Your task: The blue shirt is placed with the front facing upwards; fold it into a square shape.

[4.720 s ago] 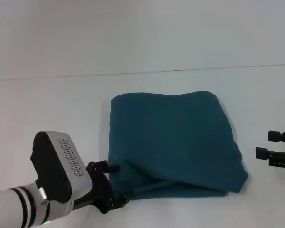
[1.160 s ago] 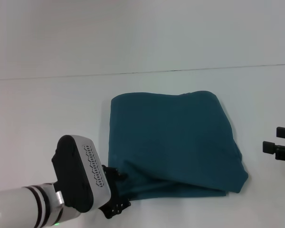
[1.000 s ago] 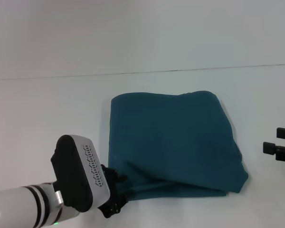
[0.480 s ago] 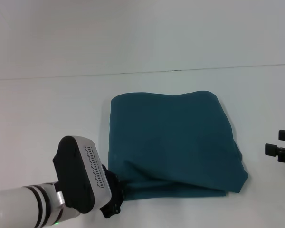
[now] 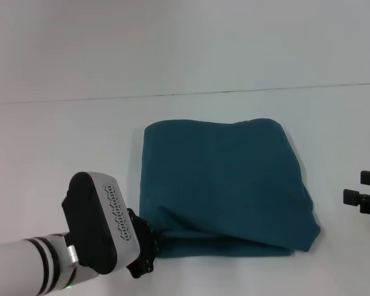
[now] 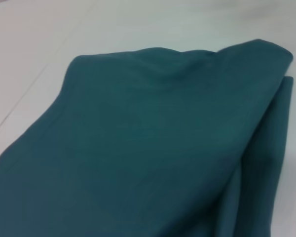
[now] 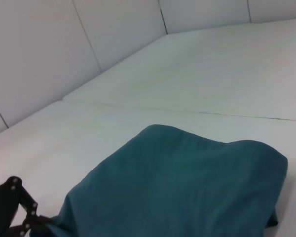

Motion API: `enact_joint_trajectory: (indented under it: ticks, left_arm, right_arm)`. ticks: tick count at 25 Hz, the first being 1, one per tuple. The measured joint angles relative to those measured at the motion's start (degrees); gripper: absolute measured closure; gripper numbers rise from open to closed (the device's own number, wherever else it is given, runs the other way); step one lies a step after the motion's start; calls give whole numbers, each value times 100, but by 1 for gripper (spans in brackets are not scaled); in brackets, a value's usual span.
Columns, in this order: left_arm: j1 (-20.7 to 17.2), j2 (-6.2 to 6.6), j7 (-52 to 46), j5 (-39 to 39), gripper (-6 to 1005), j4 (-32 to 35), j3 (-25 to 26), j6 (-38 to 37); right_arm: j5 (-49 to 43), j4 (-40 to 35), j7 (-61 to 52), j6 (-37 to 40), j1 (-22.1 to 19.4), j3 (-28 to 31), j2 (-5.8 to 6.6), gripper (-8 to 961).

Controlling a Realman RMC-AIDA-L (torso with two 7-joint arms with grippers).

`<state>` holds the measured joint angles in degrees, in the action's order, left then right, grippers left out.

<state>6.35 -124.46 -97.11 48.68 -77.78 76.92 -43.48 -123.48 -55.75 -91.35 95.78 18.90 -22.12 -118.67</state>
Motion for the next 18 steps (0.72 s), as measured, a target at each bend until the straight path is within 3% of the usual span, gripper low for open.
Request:
enact_joint_trajectory:
  ticks: [9, 11, 14, 18]
  left_arm:
    - [-135, -12, 16, 44, 980, -314, 128, -243]
    - [-146, -15, 17, 44, 980, -335, 122, -259]
    - [-148, -17, 17, 41, 979, -352, 112, -266]
    - [-141, -17, 17, 30, 979, -368, 108, -267]
  right_arm:
    - [-178, -12, 41, 415, 64, -494, 120, 130]
    - [-309, -75, 45, 418, 103, -678, 86, 130]
    - [-528, -352, 91, 258, 172, -1139, -73, 131]
    - [-583, -403, 77, 165, 268, -1515, -99, 131]
